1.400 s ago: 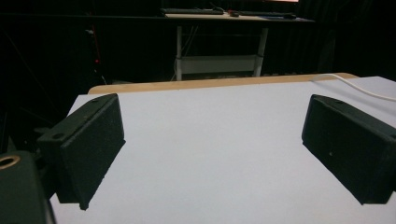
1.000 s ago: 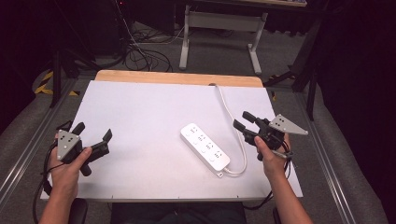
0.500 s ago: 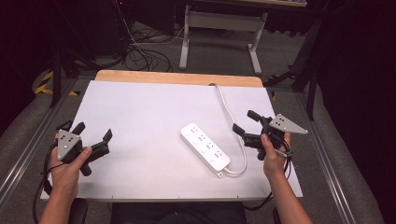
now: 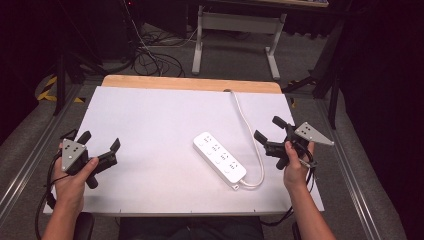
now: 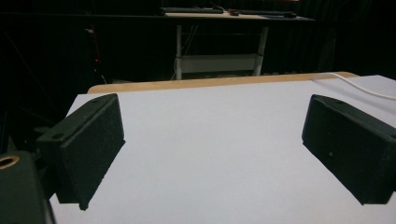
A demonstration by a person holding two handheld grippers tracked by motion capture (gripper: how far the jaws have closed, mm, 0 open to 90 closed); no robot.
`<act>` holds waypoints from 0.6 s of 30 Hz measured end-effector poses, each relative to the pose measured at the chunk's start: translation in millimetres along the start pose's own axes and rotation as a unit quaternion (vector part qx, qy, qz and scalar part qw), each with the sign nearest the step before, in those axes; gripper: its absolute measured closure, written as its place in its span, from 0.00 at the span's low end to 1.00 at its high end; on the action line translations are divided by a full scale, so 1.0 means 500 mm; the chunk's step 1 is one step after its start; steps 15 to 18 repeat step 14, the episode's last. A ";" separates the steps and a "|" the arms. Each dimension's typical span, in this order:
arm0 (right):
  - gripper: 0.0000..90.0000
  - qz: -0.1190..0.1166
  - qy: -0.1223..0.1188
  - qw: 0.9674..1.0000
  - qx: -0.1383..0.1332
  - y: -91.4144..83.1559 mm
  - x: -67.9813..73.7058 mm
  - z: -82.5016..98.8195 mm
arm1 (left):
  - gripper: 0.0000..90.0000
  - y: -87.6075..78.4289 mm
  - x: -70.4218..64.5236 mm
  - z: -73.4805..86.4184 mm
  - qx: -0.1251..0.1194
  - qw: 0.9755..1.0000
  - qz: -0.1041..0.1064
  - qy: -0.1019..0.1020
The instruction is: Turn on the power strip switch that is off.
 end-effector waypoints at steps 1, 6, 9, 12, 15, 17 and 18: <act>0.04 -0.001 0.000 1.000 0.000 0.000 -0.001 0.000 | 0.07 0.000 0.000 0.000 -0.001 1.000 0.000 0.000; 0.04 -0.003 0.000 1.000 -0.002 -0.001 -0.001 0.000 | 0.07 0.001 0.001 0.000 -0.001 1.000 0.000 0.000; 0.04 -0.007 -0.001 1.000 -0.001 0.000 0.000 0.001 | 0.07 0.000 0.000 0.000 -0.001 1.000 0.000 0.000; 0.05 -0.009 -0.003 1.000 -0.001 0.001 0.000 0.002 | 0.07 0.000 0.001 0.000 -0.001 1.000 0.000 0.000; 0.05 -0.010 -0.003 1.000 -0.001 0.001 0.000 0.002 | 0.07 0.001 0.001 0.000 -0.001 1.000 0.000 0.000; 0.05 -0.010 -0.003 1.000 -0.001 0.001 0.000 0.002 | 0.07 0.001 0.001 0.000 -0.001 1.000 0.000 0.000; 0.05 -0.010 -0.003 1.000 -0.001 0.001 0.000 0.002 | 0.07 0.001 0.001 0.000 -0.001 1.000 0.000 0.000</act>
Point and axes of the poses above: each handheld gripper's, and its own axes: y roughly forward along the jaws, z roughly out of its underside, x roughly to its left, the point moved 1 cm from there along y, roughly forward along the jaws, and after that the axes turned 13 degrees about y, right-handed, at the moved point
